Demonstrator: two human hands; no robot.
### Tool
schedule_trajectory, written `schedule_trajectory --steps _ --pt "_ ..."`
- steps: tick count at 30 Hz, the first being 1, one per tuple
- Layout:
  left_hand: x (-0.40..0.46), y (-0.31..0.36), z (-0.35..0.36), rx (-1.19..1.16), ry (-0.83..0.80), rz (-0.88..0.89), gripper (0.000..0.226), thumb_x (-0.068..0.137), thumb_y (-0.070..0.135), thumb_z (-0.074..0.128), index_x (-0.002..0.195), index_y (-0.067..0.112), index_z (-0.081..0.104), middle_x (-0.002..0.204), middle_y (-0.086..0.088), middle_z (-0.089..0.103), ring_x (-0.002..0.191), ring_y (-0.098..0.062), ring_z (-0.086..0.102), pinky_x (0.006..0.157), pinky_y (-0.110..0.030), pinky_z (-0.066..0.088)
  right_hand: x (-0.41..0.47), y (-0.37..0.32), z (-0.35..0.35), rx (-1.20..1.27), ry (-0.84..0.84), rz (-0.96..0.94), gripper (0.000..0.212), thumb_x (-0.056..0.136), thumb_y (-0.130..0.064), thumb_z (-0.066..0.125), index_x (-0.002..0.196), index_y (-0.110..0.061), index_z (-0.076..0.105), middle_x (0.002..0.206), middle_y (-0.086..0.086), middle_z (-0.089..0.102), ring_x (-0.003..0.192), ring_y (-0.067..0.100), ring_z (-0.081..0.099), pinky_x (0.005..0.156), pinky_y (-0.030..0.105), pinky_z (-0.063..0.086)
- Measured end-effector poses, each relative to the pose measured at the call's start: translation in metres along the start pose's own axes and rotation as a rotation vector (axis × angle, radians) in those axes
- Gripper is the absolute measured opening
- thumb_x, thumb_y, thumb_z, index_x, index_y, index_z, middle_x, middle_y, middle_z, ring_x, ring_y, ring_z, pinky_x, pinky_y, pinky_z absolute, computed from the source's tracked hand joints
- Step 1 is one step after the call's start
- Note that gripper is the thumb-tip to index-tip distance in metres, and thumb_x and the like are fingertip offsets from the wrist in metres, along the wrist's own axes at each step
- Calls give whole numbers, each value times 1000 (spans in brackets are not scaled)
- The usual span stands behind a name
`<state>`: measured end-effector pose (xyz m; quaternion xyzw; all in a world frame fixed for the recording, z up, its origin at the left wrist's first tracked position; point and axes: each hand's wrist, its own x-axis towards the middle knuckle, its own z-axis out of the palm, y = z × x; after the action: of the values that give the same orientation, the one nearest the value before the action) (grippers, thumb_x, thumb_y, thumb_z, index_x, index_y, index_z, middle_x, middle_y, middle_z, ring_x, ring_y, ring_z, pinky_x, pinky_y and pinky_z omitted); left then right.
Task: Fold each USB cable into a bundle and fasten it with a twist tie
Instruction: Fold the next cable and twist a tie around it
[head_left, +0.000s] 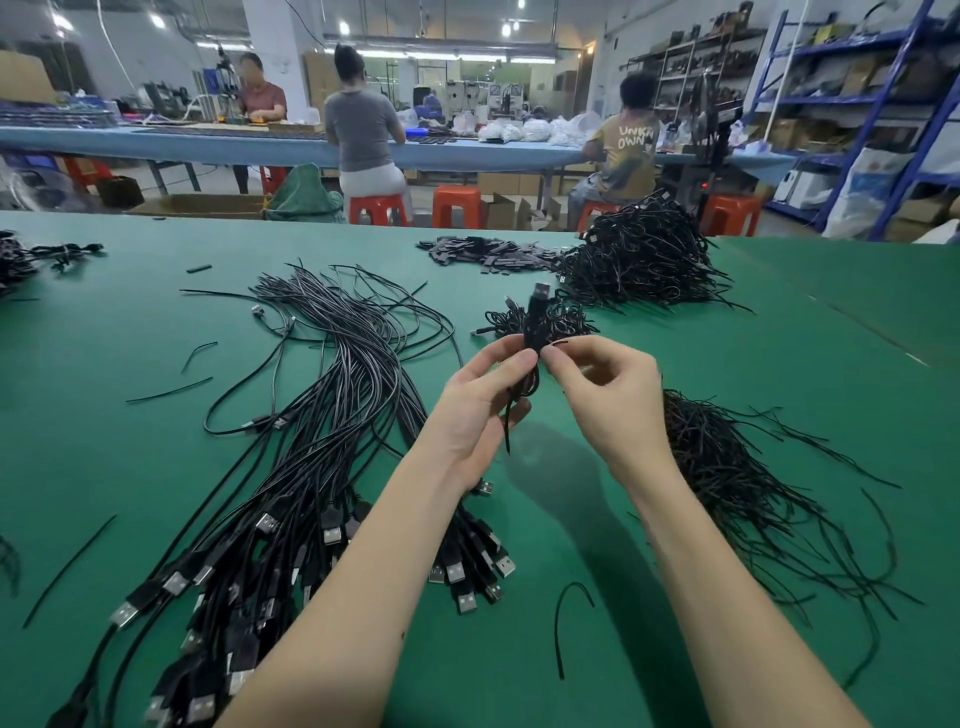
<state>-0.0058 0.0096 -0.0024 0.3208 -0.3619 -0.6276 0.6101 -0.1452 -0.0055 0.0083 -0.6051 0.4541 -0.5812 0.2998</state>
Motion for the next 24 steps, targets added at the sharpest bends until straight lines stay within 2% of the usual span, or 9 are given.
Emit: schedule_trajectory --steps 2,3,5,7,10,12,18,20,24 --pt "0 -2 1 61 34 37 16 84 12 72 96 23 72 92 3 72 77 -6 61 69 -23 42 1 -5 5 568 -166 646 10 85 -14 73 77 -17 68 68 -7 66 42 2 43 33 12 27" --pt "0 -3 1 86 44 41 15 85 11 72 95 22 71 90 4 72 78 -6 61 70 -23 42 1 -3 4 758 -212 845 8 82 -13 73 77 -15 66 68 -5 63 39 1 38 30 12 21" --pt "-1 -4 0 101 68 25 14 87 10 71 93 23 71 86 3 70 77 -8 61 69 -24 42 -2 -1 3 758 -274 882 5 85 -16 72 83 -16 68 72 -6 65 37 0 36 30 12 19" --pt "0 -3 -1 75 99 -1 14 87 12 72 94 24 71 83 3 69 72 -7 61 66 -24 42 -4 -2 1 418 -250 586 7 89 -23 74 96 -21 72 85 -7 71 45 3 46 38 14 31" --pt "2 2 -2 9 95 -31 12 84 16 74 92 25 72 75 5 67 66 -6 61 61 -23 44 -1 1 -9 -152 -140 -88 31 84 -27 81 109 -36 66 100 -14 70 59 6 58 62 18 48" --pt "2 4 -2 -10 82 -44 10 82 17 75 87 25 75 73 4 66 65 -8 60 59 -23 44 1 5 -16 -354 -123 -377 33 82 -29 79 110 -39 64 105 -20 66 63 10 62 70 23 52" --pt "1 2 -3 17 54 -47 15 83 17 74 96 24 72 77 4 65 66 -7 59 59 -22 44 -4 6 -12 -516 28 -526 6 88 -41 75 92 -38 76 96 -22 68 57 6 57 56 26 49" --pt "1 3 -4 36 48 -33 14 83 18 75 95 26 72 80 5 67 67 -6 61 61 -22 44 -4 7 -7 -410 13 -402 5 87 -37 76 84 -34 79 86 -21 71 53 8 55 55 24 47" --pt "0 1 -3 172 66 -8 12 84 18 76 90 28 75 86 6 72 76 -7 62 69 -25 42 1 -5 -4 201 -174 451 11 83 -22 77 73 -17 79 72 -4 73 47 9 45 42 17 31"
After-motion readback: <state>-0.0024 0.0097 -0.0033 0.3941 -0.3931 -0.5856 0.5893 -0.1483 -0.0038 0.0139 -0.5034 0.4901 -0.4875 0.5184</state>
